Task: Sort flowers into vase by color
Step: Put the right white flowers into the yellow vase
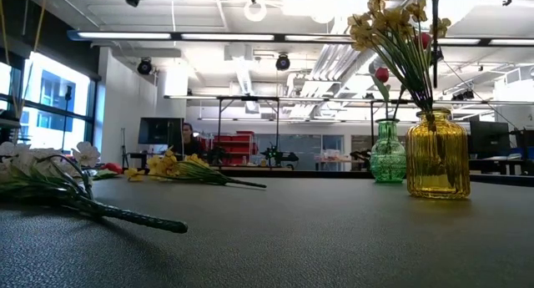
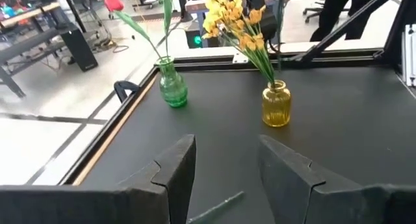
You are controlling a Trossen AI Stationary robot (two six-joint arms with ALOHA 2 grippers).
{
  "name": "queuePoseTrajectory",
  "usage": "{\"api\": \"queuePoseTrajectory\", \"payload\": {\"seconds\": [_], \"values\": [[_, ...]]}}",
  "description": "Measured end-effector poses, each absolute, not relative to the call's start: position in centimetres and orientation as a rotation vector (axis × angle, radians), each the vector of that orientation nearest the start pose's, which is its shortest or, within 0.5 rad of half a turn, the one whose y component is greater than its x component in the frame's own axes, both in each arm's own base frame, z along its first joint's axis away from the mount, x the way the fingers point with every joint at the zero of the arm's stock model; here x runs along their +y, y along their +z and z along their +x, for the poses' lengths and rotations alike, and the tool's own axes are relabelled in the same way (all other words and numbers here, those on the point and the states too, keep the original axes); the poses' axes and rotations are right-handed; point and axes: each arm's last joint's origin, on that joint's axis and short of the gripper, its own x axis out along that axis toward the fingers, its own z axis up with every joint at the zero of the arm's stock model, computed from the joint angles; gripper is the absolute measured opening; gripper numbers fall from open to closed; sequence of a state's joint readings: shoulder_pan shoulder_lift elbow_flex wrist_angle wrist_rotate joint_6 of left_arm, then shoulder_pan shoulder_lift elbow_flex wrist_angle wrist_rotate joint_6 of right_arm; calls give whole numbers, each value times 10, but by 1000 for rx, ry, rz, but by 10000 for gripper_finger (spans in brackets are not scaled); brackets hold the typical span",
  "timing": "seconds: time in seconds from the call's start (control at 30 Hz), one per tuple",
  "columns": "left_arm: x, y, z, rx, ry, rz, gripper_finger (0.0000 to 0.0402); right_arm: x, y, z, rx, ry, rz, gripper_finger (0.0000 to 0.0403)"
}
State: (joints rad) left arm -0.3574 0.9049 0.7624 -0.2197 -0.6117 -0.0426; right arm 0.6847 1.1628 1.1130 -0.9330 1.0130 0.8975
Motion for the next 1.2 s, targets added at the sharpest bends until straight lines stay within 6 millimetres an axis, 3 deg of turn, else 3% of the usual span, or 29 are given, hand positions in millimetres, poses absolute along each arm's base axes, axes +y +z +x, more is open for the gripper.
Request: {"api": "queuePoseTrajectory", "payload": {"seconds": [0.53,0.97,1.2], "values": [[-68,283,200,415,236,154,149,121,297,204,564,-579,107,0],[-75,279,192,434,329,176,149,135,272,220,677,-560,63,1],[-77,279,192,432,320,177,149,135,269,221,683,-570,44,52]]}}
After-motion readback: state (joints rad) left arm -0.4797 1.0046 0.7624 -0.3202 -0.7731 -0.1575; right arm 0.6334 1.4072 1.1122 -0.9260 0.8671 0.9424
